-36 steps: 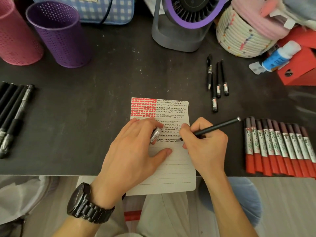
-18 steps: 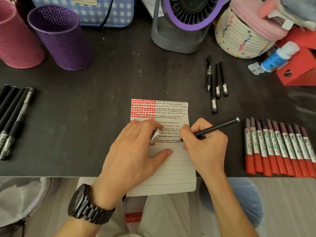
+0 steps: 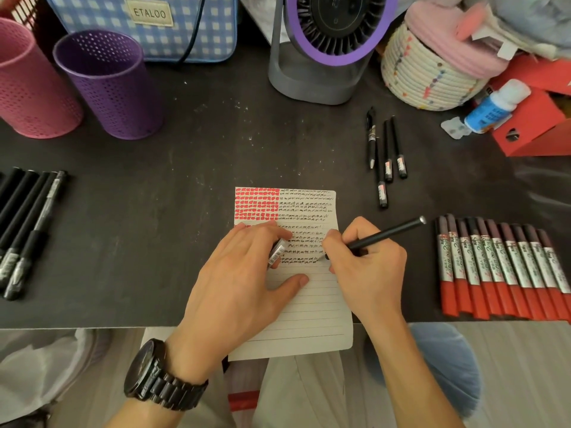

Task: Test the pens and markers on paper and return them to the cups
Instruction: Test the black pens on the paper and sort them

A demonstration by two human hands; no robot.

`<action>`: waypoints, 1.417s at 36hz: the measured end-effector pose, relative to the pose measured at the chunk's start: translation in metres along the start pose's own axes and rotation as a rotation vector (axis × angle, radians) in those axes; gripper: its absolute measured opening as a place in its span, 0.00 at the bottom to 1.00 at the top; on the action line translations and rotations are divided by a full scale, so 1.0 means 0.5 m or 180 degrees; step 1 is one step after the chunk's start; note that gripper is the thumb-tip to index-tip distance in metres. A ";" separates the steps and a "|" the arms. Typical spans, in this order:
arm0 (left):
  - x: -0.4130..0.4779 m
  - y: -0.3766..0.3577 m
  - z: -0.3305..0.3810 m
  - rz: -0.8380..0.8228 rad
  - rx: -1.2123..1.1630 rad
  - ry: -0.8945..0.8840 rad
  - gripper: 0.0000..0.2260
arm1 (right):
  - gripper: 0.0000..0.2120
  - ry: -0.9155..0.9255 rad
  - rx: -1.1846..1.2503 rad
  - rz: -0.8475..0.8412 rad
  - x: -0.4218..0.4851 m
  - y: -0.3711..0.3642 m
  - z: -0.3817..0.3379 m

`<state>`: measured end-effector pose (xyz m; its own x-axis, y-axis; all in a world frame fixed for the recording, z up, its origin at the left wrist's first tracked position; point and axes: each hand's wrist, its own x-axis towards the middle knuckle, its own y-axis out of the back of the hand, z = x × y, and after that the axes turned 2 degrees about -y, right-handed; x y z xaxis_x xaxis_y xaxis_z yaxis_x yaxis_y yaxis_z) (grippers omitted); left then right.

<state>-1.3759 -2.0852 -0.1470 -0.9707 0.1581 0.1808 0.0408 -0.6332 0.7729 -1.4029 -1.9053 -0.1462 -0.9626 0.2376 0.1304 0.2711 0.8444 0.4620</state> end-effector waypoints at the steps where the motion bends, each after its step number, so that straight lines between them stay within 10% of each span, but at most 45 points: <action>1: 0.000 0.000 0.000 0.0002 -0.0001 0.0004 0.23 | 0.16 0.0010 0.0002 -0.0004 0.000 0.000 0.001; 19: 0.000 0.007 0.004 -0.0104 -0.0132 0.0000 0.20 | 0.13 -0.0091 0.0807 0.0445 0.003 0.013 -0.009; 31: -0.062 0.069 0.029 0.0500 -0.1788 0.0219 0.13 | 0.08 -0.0367 0.1632 0.0343 -0.030 0.048 -0.043; 51: -0.311 0.044 -0.020 -0.0867 -0.3326 0.1856 0.15 | 0.05 -0.3090 0.2674 -0.0365 -0.381 0.080 0.005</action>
<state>-1.2264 -2.1312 -0.1642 -0.8895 0.1874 -0.4168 -0.1289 -0.9779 -0.1646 -1.2084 -1.9154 -0.1546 -0.6824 0.0948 -0.7248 0.4451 0.8404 -0.3091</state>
